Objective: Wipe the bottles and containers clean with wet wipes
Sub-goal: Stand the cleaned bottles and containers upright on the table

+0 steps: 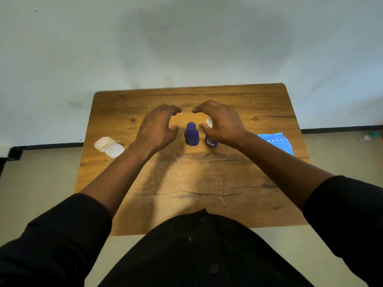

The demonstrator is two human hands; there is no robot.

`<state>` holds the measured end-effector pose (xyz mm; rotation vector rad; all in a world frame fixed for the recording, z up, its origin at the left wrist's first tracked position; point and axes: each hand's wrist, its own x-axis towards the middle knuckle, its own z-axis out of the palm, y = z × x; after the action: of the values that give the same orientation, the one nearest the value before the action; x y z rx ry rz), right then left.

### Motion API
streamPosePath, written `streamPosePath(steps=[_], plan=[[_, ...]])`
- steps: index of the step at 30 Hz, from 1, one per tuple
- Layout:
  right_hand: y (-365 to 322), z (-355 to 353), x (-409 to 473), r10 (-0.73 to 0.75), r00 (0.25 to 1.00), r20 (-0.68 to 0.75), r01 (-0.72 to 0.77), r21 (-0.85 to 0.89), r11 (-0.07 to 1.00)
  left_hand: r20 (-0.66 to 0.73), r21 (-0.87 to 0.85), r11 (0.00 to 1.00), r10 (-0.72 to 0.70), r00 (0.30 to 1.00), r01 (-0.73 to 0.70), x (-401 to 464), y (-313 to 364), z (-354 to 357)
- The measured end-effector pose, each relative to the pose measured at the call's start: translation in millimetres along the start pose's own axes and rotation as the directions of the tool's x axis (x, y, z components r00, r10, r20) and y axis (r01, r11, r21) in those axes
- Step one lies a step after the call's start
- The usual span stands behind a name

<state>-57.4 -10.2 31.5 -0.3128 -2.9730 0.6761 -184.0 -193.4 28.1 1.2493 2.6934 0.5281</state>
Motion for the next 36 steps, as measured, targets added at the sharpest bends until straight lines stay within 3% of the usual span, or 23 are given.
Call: streamPosePath(steps=[3, 6, 11, 15, 26, 36], plan=[[-31, 6, 16, -0.078, 0.997, 0.001, 0.078, 0.013, 0.997, -0.128, -0.082, 0.995, -0.06, 0.99, 0.05, -23, -31, -19], [-66, 21, 35, -0.141, 0.989, 0.034, 0.14, 0.014, 0.99, -0.148, -0.065, 0.988, -0.15, 0.978, 0.142, -43, -71, -31], [-104, 61, 62, -0.125, 0.984, 0.129, 0.126, -0.006, 0.992, -0.002, 0.094, 0.95, -0.298, 0.955, 0.297, -69, -140, -46], [-118, 85, 76, -0.062, 0.981, 0.186, 0.077, -0.07, 0.995, 0.107, 0.113, 0.931, -0.359, 0.927, 0.348, -83, -179, -47], [-125, 104, 89, 0.073, 0.982, 0.173, -0.048, -0.14, 0.989, 0.093, 0.006, 0.948, -0.316, 0.944, 0.317, -73, -198, -36], [-122, 102, 86, 0.197, 0.977, 0.078, -0.186, -0.121, 0.975, 0.15, 0.032, 0.989, -0.146, 0.978, 0.143, -29, -167, -24]])
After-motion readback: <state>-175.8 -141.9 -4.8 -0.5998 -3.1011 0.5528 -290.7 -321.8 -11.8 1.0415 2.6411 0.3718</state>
